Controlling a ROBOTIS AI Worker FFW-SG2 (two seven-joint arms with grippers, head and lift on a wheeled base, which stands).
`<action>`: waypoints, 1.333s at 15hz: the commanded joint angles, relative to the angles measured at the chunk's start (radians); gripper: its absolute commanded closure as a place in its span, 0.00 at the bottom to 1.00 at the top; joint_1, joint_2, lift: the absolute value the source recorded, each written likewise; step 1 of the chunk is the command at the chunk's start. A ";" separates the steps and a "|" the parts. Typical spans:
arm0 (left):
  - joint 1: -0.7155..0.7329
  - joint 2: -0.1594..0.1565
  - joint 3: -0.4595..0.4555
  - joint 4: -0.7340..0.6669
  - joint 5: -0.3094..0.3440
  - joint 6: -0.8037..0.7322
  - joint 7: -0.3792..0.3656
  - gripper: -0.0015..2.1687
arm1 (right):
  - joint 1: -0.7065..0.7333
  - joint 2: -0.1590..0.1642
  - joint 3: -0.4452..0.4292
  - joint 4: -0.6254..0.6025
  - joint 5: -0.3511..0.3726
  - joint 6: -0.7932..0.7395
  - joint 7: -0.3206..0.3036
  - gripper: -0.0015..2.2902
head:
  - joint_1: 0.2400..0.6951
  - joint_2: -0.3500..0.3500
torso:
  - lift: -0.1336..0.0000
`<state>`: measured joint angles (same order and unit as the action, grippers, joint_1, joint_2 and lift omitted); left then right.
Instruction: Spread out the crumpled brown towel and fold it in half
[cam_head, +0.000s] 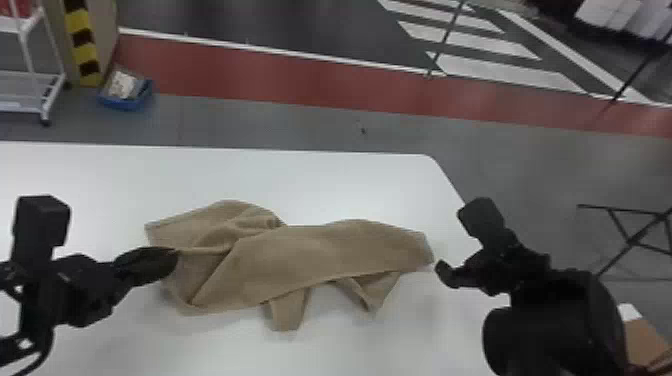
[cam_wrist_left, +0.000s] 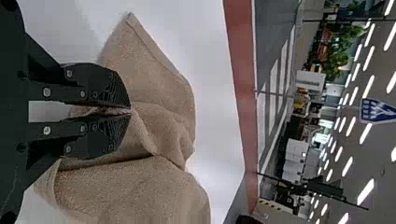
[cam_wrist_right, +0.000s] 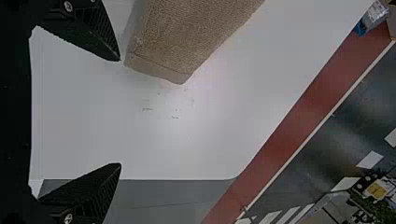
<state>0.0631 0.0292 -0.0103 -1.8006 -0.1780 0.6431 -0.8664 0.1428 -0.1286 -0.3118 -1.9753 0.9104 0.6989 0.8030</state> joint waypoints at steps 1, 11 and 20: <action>0.026 -0.003 -0.008 -0.075 -0.089 0.059 -0.014 0.99 | 0.000 0.000 0.003 0.006 -0.002 -0.003 -0.008 0.04 | 1.00 0.00 | 0.07; 0.216 -0.009 0.116 -0.588 -0.089 0.350 -0.089 0.99 | 0.006 -0.054 0.111 0.042 0.082 -0.273 0.070 0.04 | 1.00 0.01 | 0.07; 0.238 -0.011 0.090 -0.565 -0.092 0.347 -0.082 0.99 | 0.015 -0.082 0.316 0.021 0.260 -0.405 0.306 0.10 | 1.00 0.27 | 0.07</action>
<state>0.3001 0.0179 0.0797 -2.3655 -0.2715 0.9915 -0.9482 0.1616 -0.2100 0.0020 -1.9536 1.1612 0.2948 1.1093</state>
